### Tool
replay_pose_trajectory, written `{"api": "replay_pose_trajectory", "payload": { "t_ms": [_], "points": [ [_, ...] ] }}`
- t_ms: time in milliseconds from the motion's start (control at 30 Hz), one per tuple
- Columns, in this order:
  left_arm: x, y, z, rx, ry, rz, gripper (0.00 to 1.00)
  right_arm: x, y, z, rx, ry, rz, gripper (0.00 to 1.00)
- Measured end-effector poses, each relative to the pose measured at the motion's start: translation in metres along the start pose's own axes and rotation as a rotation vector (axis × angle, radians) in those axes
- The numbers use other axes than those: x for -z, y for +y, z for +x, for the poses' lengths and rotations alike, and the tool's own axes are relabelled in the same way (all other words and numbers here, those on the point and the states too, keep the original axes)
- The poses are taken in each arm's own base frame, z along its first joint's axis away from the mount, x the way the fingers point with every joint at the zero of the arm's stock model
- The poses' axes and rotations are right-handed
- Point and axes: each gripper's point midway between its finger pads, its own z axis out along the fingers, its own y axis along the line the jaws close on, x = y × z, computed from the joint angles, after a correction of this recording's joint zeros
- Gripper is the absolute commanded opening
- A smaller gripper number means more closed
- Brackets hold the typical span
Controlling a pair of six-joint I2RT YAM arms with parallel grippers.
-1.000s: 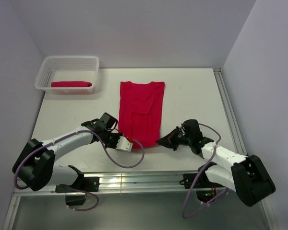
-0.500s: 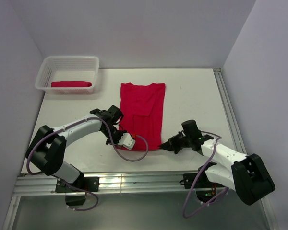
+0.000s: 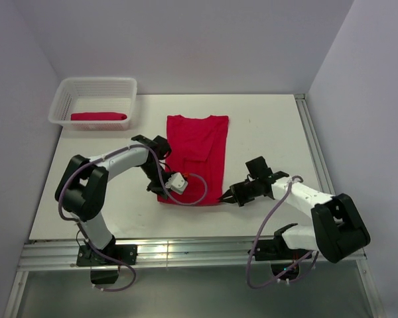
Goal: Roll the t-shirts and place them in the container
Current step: Roll the tshirt
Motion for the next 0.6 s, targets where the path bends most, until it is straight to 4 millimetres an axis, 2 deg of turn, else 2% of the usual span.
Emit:
{"api": "replay_pose_trajectory", "payload": {
  "t_ms": [167,367,600],
  "points": [
    [0.003,0.014,0.003,0.018,-0.02,0.028,0.05,-0.003,-0.003,-0.006,-0.085,-0.01,0.089,0.0],
    [0.004,0.025,0.004,0.036,-0.037,0.068,0.05,0.004,0.01,-0.004,-0.157,-0.026,0.096,0.0],
    [0.0,0.028,0.007,0.056,-0.052,0.115,0.05,-0.004,0.003,-0.011,-0.284,-0.009,0.163,0.0]
  ]
}}
